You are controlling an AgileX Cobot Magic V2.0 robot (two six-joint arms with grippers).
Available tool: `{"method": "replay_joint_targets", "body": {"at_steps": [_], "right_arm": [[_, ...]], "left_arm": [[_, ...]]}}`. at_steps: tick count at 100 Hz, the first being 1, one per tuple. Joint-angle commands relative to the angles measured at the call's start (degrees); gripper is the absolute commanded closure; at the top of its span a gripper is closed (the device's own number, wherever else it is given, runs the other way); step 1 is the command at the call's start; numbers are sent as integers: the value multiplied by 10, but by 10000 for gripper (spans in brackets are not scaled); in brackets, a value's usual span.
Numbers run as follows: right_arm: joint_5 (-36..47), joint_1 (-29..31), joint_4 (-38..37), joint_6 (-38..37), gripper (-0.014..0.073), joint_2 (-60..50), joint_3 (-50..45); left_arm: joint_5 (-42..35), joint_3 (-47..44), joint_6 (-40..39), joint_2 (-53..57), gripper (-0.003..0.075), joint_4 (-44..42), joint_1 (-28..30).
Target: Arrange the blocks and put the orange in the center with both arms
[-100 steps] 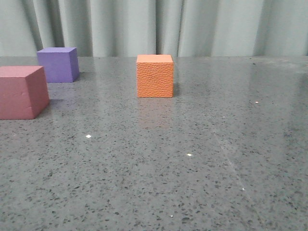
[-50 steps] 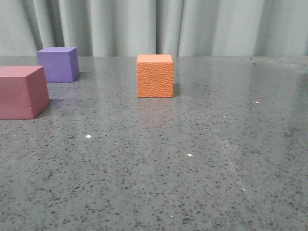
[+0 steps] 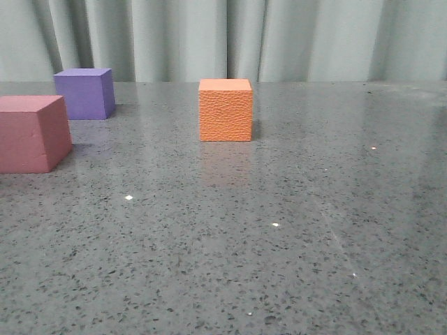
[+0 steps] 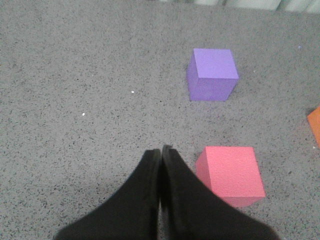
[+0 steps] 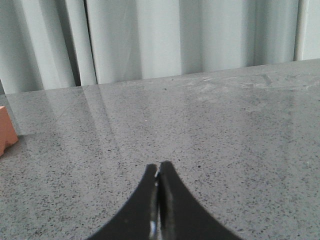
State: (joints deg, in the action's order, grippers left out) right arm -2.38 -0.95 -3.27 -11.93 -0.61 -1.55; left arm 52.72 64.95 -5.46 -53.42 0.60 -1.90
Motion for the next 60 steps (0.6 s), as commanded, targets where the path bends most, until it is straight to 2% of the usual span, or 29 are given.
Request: {"method": "replay_joint_targets", "body": {"at_steps": [1,14,33,40,49,54,60], "right_arm": [[49,0,1,0,661,-11,8],[49,0,1,0,661,-11,8],[49,0,1,0,661,-11,8],[49,0,1,0,661,-11,8],[49,0,1,0,661,-11,8],[49,0,1,0,661,-11,8],[49,0,1,0,661,-11,8]], "left_arm": [[1,61,26,-35,739,8,1],[-1,86,61,-60,739,19,1],[-22,87,72,-59,738,19,1],[-22,87,72,-59,711,19,1],[-22,87,72,-59,587,22,1],[-22,87,72,-59,482,26,1],[-21,87,72,-59,311,31,1]]}}
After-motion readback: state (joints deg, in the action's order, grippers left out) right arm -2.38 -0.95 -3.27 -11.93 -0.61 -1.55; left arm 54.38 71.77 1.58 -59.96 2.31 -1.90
